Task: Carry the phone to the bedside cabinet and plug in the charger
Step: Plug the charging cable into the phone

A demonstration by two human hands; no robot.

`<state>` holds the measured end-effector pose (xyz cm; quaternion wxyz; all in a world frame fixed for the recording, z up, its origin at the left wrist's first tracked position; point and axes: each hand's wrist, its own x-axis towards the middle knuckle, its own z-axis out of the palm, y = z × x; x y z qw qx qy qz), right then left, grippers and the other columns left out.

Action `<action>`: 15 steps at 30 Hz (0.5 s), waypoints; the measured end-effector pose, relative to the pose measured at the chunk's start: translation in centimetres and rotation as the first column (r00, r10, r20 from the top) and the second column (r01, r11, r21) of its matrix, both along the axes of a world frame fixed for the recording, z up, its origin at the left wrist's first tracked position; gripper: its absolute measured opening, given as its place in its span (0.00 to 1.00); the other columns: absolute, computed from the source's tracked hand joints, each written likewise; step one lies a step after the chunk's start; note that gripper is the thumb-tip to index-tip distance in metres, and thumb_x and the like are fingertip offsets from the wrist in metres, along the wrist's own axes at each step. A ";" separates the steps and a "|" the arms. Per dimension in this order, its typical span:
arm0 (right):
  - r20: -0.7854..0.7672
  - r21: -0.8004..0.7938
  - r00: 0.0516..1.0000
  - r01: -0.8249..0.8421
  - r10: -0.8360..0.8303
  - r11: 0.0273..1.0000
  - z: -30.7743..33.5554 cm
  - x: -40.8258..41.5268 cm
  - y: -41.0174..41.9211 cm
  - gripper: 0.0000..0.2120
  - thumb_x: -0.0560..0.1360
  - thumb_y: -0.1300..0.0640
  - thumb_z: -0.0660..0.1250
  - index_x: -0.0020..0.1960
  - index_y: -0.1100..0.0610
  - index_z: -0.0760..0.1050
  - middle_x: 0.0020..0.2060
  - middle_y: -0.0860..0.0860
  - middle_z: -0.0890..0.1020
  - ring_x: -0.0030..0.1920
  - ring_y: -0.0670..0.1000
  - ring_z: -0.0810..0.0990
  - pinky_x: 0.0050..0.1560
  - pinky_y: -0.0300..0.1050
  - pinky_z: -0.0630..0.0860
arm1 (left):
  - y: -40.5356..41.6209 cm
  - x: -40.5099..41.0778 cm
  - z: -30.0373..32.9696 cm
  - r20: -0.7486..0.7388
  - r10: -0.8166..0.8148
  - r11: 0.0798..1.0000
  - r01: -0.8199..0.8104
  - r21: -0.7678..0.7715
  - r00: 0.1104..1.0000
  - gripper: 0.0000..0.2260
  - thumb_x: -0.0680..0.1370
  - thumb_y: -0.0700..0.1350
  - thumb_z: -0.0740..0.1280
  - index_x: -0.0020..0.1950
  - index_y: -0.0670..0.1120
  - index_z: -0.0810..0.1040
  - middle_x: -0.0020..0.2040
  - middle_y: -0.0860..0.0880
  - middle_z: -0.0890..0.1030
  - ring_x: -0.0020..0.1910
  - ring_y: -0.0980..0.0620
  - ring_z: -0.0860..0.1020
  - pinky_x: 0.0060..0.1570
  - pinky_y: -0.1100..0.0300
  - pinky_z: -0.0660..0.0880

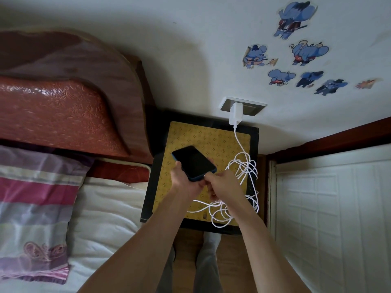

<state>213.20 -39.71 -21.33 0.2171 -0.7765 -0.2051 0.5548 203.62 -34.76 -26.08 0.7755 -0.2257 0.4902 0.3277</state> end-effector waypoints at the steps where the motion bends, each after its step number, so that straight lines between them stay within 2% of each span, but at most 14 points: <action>1: 0.032 -0.026 0.998 -0.050 0.051 0.998 0.2 0.5 0.3 0.15 0.75 0.57 0.66 0.40 0.71 0.79 0.26 0.56 0.76 0.23 0.53 0.79 0.31 0.48 0.77 | -0.1 0.1 0.2 0.027 0.019 1.000 -0.019 -0.011 0.999 0.27 0.81 0.60 0.53 0.66 0.40 0.73 0.59 0.36 0.78 0.53 0.38 0.79 0.64 0.48 0.70; 3: 0.197 -0.092 0.964 -0.164 0.180 0.982 0.1 1.5 0.9 0.19 0.76 0.47 0.67 0.37 0.63 0.76 0.29 0.54 0.79 0.30 0.55 0.84 0.36 0.48 0.78 | -0.1 0.3 0.5 0.056 0.040 0.999 -0.039 -0.013 0.998 0.27 0.81 0.60 0.53 0.66 0.39 0.72 0.62 0.35 0.77 0.61 0.38 0.77 0.66 0.43 0.71; 5: 0.356 -0.142 0.879 -0.285 0.318 0.948 -0.3 1.9 1.5 0.23 0.76 0.38 0.63 0.38 0.58 0.74 0.36 0.55 0.80 0.40 0.57 0.83 0.39 0.48 0.75 | -0.3 0.3 0.3 0.036 0.038 0.999 -0.038 0.003 0.999 0.27 0.81 0.59 0.53 0.67 0.40 0.72 0.63 0.36 0.77 0.63 0.38 0.75 0.64 0.43 0.72; 6: 0.387 -0.141 0.847 -0.336 0.364 0.931 -0.7 1.8 1.8 0.23 0.77 0.36 0.61 0.41 0.56 0.76 0.42 0.57 0.81 0.48 0.59 0.82 0.45 0.50 0.76 | -0.4 0.3 0.2 0.033 0.028 1.000 -0.028 0.011 0.999 0.26 0.81 0.59 0.53 0.67 0.40 0.72 0.63 0.36 0.77 0.63 0.37 0.76 0.62 0.43 0.74; 7: 0.401 -0.131 0.825 -0.379 0.399 0.916 -1.2 1.5 2.2 0.24 0.76 0.35 0.61 0.49 0.56 0.78 0.51 0.60 0.79 0.57 0.61 0.79 0.54 0.53 0.75 | -0.4 0.3 0.1 0.031 0.012 1.000 -0.013 0.018 0.999 0.26 0.81 0.59 0.53 0.68 0.41 0.72 0.62 0.36 0.78 0.62 0.37 0.76 0.58 0.43 0.75; 8: 0.408 -0.124 0.806 -0.417 0.429 0.900 -1.8 1.1 2.6 0.29 0.75 0.34 0.62 0.61 0.59 0.75 0.60 0.62 0.76 0.65 0.63 0.73 0.62 0.56 0.71 | -0.5 0.2 0.1 0.024 -0.002 1.000 0.001 0.025 1.000 0.26 0.81 0.59 0.53 0.68 0.41 0.73 0.61 0.36 0.79 0.60 0.38 0.77 0.55 0.43 0.76; 9: 0.413 -0.117 0.790 -0.448 0.453 0.887 -2.3 0.6 3.1 0.37 0.74 0.33 0.63 0.69 0.61 0.69 0.67 0.63 0.71 0.70 0.63 0.68 0.66 0.58 0.68 | -0.6 0.1 0.1 0.022 -0.014 0.999 0.013 0.033 1.000 0.27 0.81 0.59 0.52 0.67 0.41 0.74 0.59 0.37 0.80 0.59 0.38 0.78 0.52 0.43 0.76; 11: 0.379 -0.101 0.799 -0.466 0.467 0.879 -3.5 -0.3 4.1 0.43 0.71 0.33 0.67 0.73 0.62 0.63 0.69 0.61 0.68 0.70 0.63 0.67 0.65 0.57 0.68 | -0.9 -0.1 -0.2 0.057 -0.046 0.997 0.043 0.068 0.997 0.30 0.80 0.63 0.50 0.66 0.42 0.75 0.59 0.37 0.81 0.61 0.37 0.77 0.56 0.42 0.75; 13: 0.332 -0.117 0.816 -0.463 0.474 0.879 -4.8 -1.0 4.8 0.44 0.69 0.33 0.71 0.73 0.60 0.65 0.67 0.60 0.70 0.67 0.62 0.70 0.63 0.55 0.71 | -1.2 -0.4 -0.3 0.078 -0.078 0.993 0.071 0.094 0.994 0.34 0.79 0.67 0.48 0.64 0.42 0.76 0.63 0.37 0.79 0.64 0.36 0.75 0.66 0.39 0.69; 15: 0.306 -0.111 0.835 -0.445 0.457 0.889 -5.9 -1.3 5.0 0.41 0.66 0.35 0.74 0.69 0.58 0.69 0.63 0.59 0.75 0.62 0.60 0.75 0.57 0.51 0.74 | -1.3 -1.0 -0.5 0.083 -0.102 0.990 0.093 0.104 0.991 0.35 0.78 0.68 0.47 0.64 0.43 0.77 0.63 0.36 0.79 0.65 0.35 0.75 0.68 0.38 0.67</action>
